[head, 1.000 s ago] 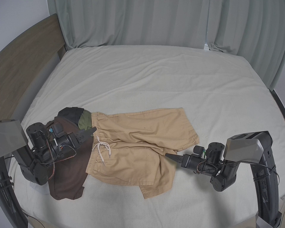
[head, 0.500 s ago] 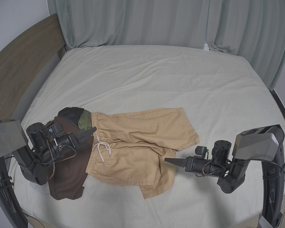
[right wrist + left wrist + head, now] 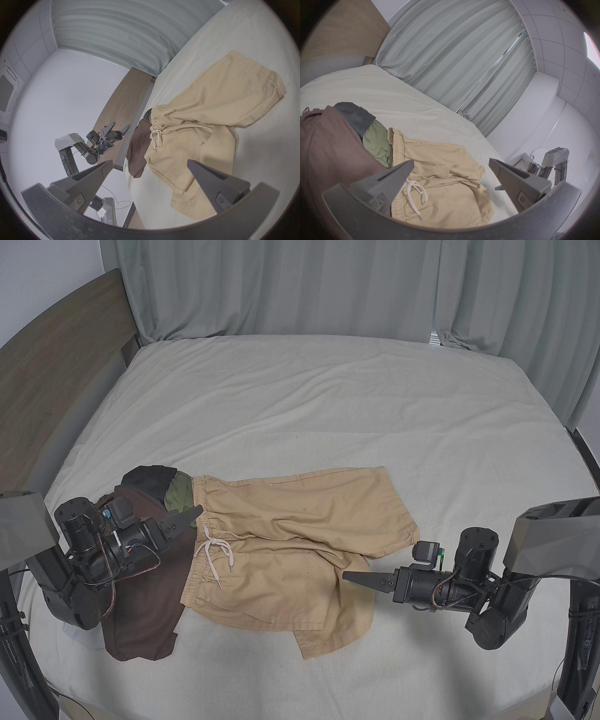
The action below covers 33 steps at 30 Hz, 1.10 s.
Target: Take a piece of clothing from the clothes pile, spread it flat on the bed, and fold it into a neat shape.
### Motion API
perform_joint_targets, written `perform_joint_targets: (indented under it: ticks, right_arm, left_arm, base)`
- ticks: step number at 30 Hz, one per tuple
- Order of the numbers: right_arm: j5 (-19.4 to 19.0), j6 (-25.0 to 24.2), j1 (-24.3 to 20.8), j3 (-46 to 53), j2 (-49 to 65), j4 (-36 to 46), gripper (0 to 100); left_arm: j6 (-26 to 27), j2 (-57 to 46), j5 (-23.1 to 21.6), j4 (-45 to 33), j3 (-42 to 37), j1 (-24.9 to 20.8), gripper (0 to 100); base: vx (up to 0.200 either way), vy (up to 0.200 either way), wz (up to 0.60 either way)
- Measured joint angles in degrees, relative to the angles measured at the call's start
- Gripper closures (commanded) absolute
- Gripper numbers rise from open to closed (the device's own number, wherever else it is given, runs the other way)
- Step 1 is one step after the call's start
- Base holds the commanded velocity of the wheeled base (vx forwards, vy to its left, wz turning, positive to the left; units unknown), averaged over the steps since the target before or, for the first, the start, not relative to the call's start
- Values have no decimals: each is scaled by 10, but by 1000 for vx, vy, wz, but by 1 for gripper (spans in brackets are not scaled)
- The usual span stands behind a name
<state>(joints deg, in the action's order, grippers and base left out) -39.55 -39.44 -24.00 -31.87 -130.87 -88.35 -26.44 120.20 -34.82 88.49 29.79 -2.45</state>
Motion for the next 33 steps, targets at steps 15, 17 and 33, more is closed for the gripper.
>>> perform_joint_targets:
  ticks: [15, 17, 33]
  right_arm:
    - [5, 92, 42, 11, -43, 3, 0]
    - [5, 109, 46, 16, -60, 3, 0]
    - [3, 113, 23, 34, -79, 1, 0]
  left_arm:
    - [1, 0, 0, 0, -1, -1, 0]
    - [1, 0, 0, 0, -1, -1, 0]
    - [2, 0, 0, 0, -1, -1, 0]
  base:
    - [0, 0, 0]
    - [0, 0, 0]
    - [0, 0, 0]
